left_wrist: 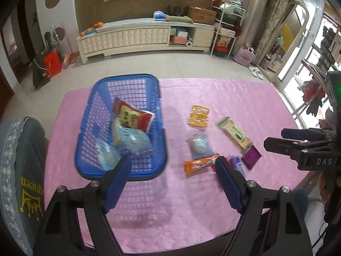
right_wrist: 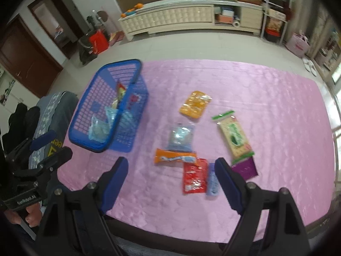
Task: Organize snacks
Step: 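Withdraw both tools from the basket toward the remaining snacks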
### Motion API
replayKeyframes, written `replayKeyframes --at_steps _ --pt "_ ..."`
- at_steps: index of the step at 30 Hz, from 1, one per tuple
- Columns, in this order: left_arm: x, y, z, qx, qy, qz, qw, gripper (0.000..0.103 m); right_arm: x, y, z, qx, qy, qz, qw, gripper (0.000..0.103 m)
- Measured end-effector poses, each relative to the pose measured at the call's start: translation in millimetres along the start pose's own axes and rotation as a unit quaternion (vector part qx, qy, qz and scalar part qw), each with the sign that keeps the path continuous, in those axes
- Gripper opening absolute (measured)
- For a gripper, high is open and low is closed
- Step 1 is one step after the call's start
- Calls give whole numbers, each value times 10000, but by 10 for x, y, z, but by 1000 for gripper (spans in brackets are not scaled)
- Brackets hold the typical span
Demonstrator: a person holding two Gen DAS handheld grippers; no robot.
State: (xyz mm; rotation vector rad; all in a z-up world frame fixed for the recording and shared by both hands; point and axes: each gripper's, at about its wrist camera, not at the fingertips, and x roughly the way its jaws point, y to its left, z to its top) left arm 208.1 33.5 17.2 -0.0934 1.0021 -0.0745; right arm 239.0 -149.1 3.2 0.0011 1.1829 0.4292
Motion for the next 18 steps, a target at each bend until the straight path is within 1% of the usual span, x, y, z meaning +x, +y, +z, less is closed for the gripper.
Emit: replayKeyframes --at_steps 5,7,9,15,18 --pt "120 -279 9 172 85 -24 9998 79 -65 -256 -76 43 -69 -139 9999 86" --pt "201 -405 7 252 137 -64 9996 79 -60 -357 -109 58 -73 -125 9999 86" --pt "294 -505 8 327 215 -88 9992 79 -20 -462 -133 86 -22 -82 9999 86" --pt "675 -785 25 451 528 -133 9975 79 120 -729 -144 -54 -70 -424 9991 86" --pt "854 -858 52 496 647 -85 9966 79 261 -876 -137 -83 78 -451 9989 86"
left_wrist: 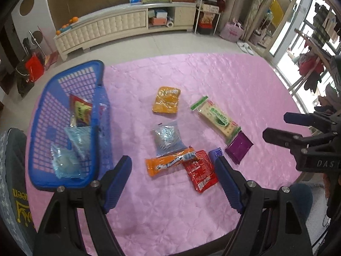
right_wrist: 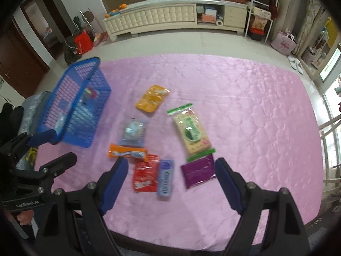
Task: Organize snacks
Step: 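Withdraw both tools from the basket toward the remaining snacks, then grasp the blue-striped bag with the left tool while the right tool grasps the cracker pack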
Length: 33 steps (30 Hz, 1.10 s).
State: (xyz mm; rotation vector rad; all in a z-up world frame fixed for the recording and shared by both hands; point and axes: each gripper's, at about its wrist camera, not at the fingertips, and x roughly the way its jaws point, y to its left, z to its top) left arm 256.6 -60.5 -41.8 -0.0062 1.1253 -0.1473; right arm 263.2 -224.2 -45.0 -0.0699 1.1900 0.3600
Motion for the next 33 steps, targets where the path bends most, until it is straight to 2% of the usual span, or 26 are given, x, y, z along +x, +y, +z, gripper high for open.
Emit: replayKeyframes --at_steps 7,12,23,33 --pt "393 -8 148 -242 286 -59 9993 79 345 -206 62 -210 304 69 9993 86" --pt "675 64 210 -351 486 51 9982 79 566 -284 149 -264 229 -58 9994 86" --pt "1388 196 281 -408 971 164 9943 79 1249 -395 341 -349 515 165 9979 86" --pt "1797 280 345 -492 1229 97 9911 79 1583 -341 449 -884 619 74 9941 86"
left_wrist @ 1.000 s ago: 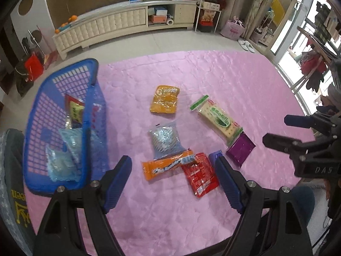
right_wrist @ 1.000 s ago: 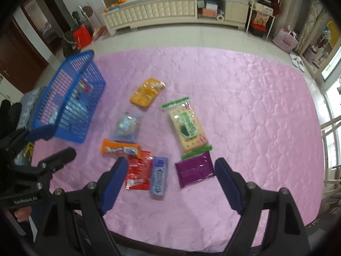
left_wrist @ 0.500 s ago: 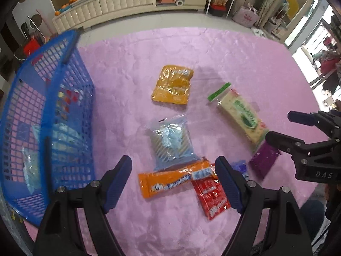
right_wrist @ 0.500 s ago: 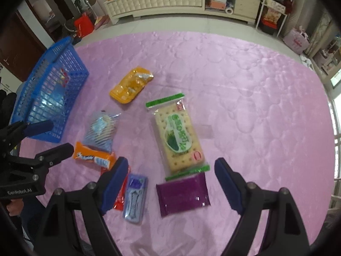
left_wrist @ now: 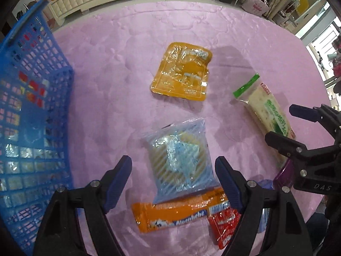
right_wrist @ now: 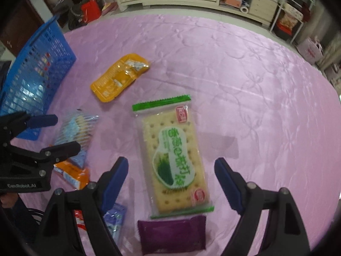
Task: Organize snacks
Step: 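Grasp the blue-striped bag with the left tool while the right tool grasps the cracker pack, then carry both snacks over the blue basket and open both tools to drop them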
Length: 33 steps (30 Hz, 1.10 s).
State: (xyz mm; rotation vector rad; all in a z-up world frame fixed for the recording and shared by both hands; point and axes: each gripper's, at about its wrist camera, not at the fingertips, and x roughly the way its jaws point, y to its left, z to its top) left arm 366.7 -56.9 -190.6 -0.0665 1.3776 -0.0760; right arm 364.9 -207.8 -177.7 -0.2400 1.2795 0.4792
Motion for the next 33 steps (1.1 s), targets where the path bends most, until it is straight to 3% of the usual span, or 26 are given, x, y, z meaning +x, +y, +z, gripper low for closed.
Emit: replayKeyframes --at_steps 4,5,6,10,19,33 --pt "65 0 23 24 0 25 10000 79 87 0 15 -10 71 61 10000 84" --pt "74 1 33 50 7 16 10000 74 108 17 6 -82 94 30 9999 72" --pt "75 2 30 61 -26 2 10000 54 101 37 1 -171 45 -140 9997 61" --pt "62 -40 13 87 29 22 10000 51 81 80 -41 -324 10 -156 9994 60" --pt "-367 -55 -87 35 -545 21 9985 51 -202 119 -120 -187 -143 -243 9994 59" --pt "-1470 58 -459 -137 -1385 -217 9900 51 -1291 605 -258 -414 -827 -446 9947 59"
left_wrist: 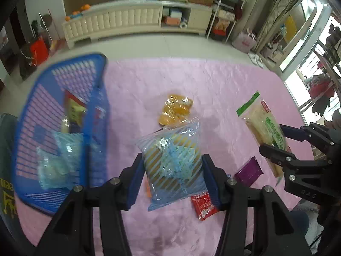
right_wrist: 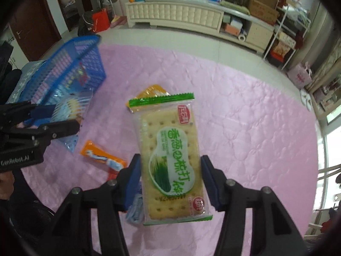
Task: Organize snacks
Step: 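Carry both snacks over the blue basket and open both tools to drop them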
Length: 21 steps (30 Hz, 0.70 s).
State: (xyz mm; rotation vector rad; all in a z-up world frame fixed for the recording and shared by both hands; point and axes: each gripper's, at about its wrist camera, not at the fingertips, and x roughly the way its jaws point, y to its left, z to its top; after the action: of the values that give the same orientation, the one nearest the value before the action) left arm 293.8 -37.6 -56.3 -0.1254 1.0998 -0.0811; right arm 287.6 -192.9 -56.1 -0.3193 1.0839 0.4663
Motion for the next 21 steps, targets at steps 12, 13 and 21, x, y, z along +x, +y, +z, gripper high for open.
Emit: replayKeyframes --at_steps 12,13,21 --pt "-936 472 -125 174 -707 296 9969 51 -589 694 307 -373 -556 118 9977 59" --pt "-1004 539 -129 177 -744 328 9965 51 -604 767 347 -417 -581 147 9973 59" --pt "-1320 1116 -159 192 -1045 588 9926 51 -617 1421 765 -1004 -748 373 9914 59"
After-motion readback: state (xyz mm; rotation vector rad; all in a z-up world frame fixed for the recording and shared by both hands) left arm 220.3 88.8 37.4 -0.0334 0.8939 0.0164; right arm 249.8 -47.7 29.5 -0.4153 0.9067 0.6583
